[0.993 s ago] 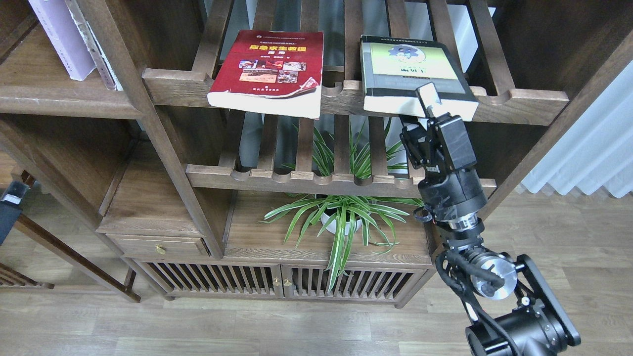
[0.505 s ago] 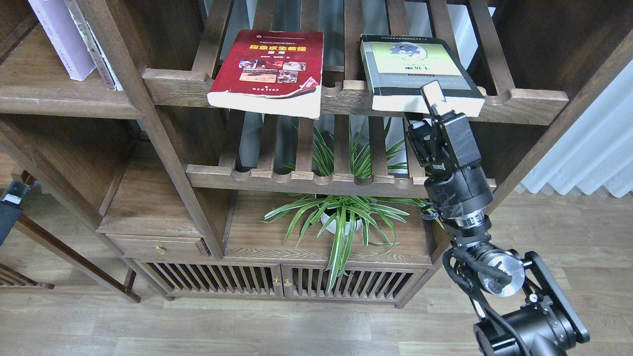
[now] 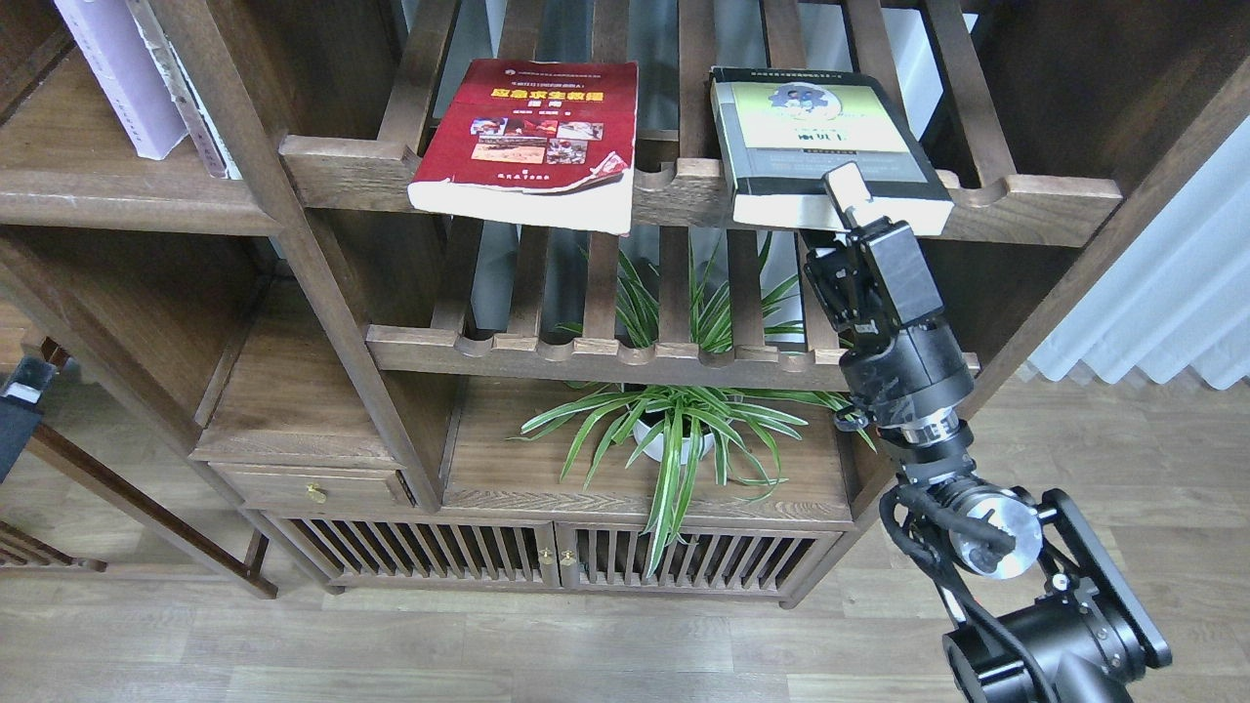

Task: Organize books on shelf
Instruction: 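Reach the right gripper up to the white-green book on the upper shelf, then tip the white-green book off the shelf and lower it with the right gripper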

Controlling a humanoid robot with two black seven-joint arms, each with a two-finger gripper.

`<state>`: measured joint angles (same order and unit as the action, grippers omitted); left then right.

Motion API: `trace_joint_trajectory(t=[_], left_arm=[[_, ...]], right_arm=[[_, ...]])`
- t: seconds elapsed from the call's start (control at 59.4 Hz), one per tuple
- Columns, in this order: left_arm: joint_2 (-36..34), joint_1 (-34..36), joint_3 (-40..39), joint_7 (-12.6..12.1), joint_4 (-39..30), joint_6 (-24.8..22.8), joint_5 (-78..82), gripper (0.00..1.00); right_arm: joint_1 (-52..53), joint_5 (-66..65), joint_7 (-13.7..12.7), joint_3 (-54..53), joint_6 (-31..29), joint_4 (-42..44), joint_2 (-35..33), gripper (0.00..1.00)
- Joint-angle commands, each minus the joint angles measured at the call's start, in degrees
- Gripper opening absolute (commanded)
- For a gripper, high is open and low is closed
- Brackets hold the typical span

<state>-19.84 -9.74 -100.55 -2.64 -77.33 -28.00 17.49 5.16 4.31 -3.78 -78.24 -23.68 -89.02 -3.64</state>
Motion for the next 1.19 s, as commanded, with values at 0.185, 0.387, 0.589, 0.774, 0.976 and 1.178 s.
trace_joint_trajectory(t=[0.185, 0.387, 0.589, 0.774, 0.976, 1.178], left_arm=[[0.0, 0.0, -0.1, 0.0, 0.1, 0.0, 0.0, 0.99], [0.0, -0.1, -0.6, 0.0, 0.1, 0.0, 0.0, 0.99], [-0.1, -0.5, -0.6, 0.6, 0.5, 0.0, -0.1, 0.99], [0.2, -1.0, 1.3, -0.1, 1.9, 0.0, -2.4, 0.99], [0.2, -2.3, 5.6, 0.0, 2.1, 0.0, -5.2, 0.99], [0.3, -3.3, 12.5, 0.0, 2.1, 0.0, -9.3, 0.99]], right_arm=[[0.6, 0.9, 0.1, -0.6, 2.8, 0.3, -0.5, 0.60], [0.1, 1.6, -0.1, -0.5, -0.4, 0.1, -0.9, 0.03], [-5.0, 2.2, -0.3, 0.7, -4.3, -1.9, -2.9, 0.01], [-13.8, 2.2, -0.3, 3.4, -4.3, -3.3, -3.1, 0.01], [-23.6, 2.1, -0.4, 6.3, -4.3, -3.6, -3.4, 0.01], [-29.5, 2.1, -0.5, 8.2, -4.3, -3.5, -4.3, 0.01]])
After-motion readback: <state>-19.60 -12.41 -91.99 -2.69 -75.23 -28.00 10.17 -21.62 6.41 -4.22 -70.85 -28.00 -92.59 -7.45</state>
